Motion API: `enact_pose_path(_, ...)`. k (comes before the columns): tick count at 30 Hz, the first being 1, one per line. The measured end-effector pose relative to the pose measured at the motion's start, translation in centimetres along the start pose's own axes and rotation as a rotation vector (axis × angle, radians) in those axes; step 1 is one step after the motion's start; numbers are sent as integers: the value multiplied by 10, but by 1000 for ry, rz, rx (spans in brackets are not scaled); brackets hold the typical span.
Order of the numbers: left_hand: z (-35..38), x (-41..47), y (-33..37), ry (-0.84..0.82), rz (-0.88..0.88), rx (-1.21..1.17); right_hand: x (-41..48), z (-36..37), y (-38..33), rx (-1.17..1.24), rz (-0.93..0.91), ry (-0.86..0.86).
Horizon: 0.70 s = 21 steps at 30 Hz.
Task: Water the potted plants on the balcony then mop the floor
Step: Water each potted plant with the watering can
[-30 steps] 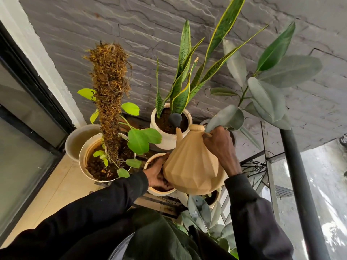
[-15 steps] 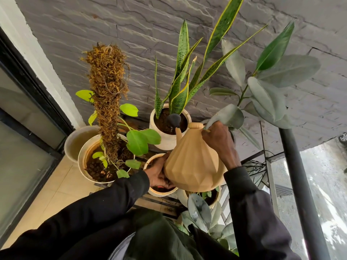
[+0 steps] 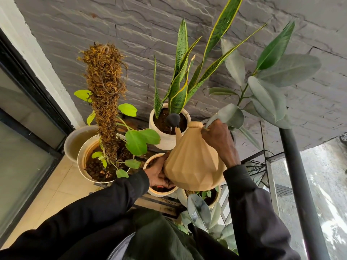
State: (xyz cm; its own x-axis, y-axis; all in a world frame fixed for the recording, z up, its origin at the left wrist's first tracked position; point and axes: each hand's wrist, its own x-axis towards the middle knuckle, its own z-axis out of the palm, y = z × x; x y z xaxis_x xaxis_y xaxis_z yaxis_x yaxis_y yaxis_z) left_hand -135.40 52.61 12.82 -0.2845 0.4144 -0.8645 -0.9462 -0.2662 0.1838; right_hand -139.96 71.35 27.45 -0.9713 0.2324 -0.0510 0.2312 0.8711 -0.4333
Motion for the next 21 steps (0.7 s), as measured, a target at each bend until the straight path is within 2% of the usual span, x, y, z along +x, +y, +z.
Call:
enact_pose_path(11,0,-6,-1,14,8,4,-13,0,9,35,-6,34)
enact_pose_path(21,-2,-11,-1,79,80,112,-47,13,36,212,-84,107)
